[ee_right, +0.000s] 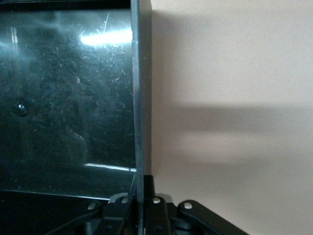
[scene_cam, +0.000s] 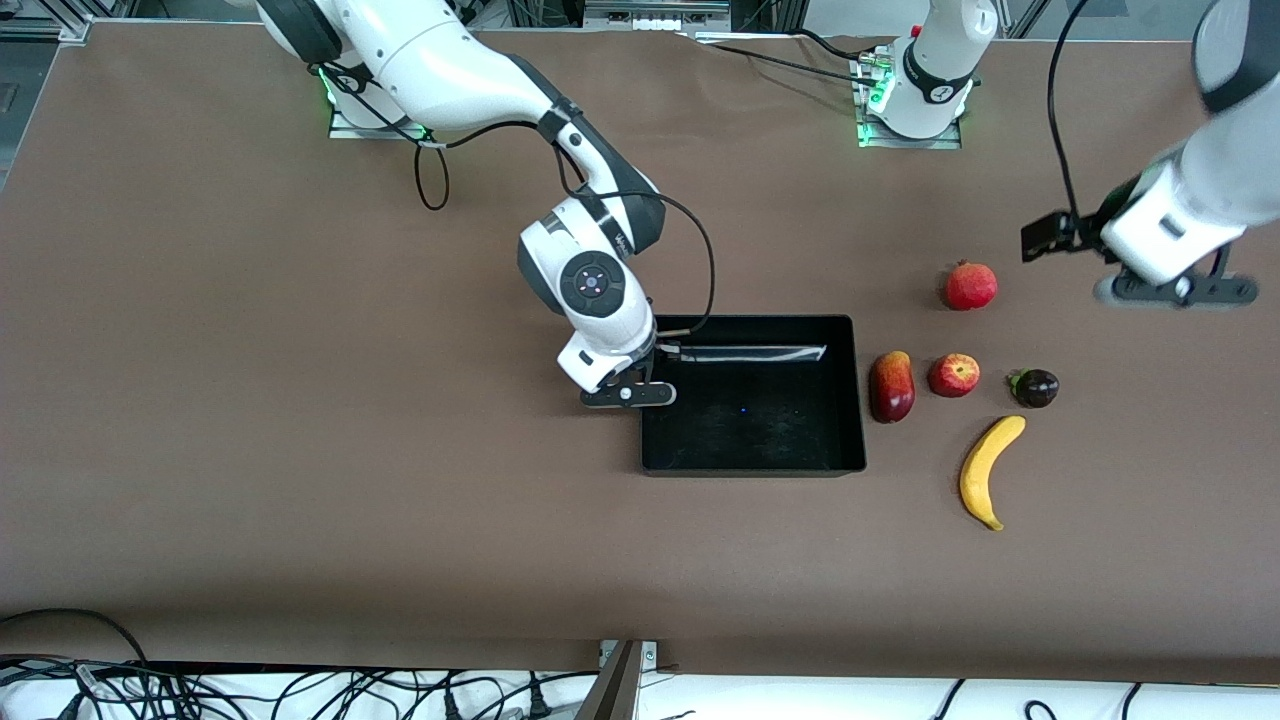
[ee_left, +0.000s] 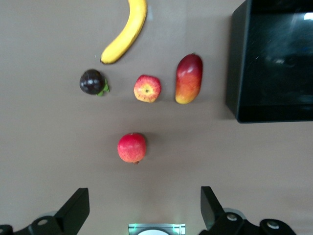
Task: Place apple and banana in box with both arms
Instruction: 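Drag the box toward the fruit with the right gripper while the left gripper reaches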
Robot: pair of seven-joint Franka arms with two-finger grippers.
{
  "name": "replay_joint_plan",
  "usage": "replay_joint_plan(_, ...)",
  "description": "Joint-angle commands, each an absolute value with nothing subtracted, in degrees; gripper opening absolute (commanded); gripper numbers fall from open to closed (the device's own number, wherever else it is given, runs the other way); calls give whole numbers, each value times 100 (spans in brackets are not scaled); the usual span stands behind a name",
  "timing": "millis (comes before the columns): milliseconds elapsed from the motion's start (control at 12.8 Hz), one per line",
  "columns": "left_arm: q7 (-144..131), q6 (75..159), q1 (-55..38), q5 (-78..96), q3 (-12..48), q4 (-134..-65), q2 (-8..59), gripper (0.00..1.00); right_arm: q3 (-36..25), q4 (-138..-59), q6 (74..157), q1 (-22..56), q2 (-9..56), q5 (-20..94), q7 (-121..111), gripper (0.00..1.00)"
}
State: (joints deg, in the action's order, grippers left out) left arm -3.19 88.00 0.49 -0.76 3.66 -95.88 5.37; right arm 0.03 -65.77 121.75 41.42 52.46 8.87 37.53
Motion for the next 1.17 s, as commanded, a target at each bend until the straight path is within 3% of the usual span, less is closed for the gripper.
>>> replay_joint_plan(0, -159, 9199, 289, -237, 369, -9474, 1246, 100, -105, -6293, 12470, 4350, 5440, 984, 4052, 0)
replay_joint_plan(234, 193, 10217, 325, -237, 369, -9824, 1704, 100, -114, -6302, 12744, 4508, 5572, 967, 4061, 0)
replay_joint_plan(545, 229, 12555, 343, -589, 369, -11414, 1652, 100, -229, -6311, 12771, 4623, 5616, 879, 3982, 2)
replay_joint_plan(623, 229, 13038, 343, -589, 369, -11704, 1652, 100, -229, -6311, 12762, 4597, 5599, 870, 3938, 16)
replay_joint_plan(701, 220, 13487, 351, -589, 369, -11942, 1705, 100, -237, -6311, 12753, 4588, 5590, 853, 3920, 55)
replay_joint_plan(779, 185, 13987, 352, -589, 369, -12240, 1714, 100, -246, -6311, 12736, 4579, 5572, 792, 3903, 100)
replay_joint_plan(1091, 158, 14791, 413, -589, 378, -12603, 2003, 100, -387, -6302, 12123, 4509, 5214, 615, 3719, 100)
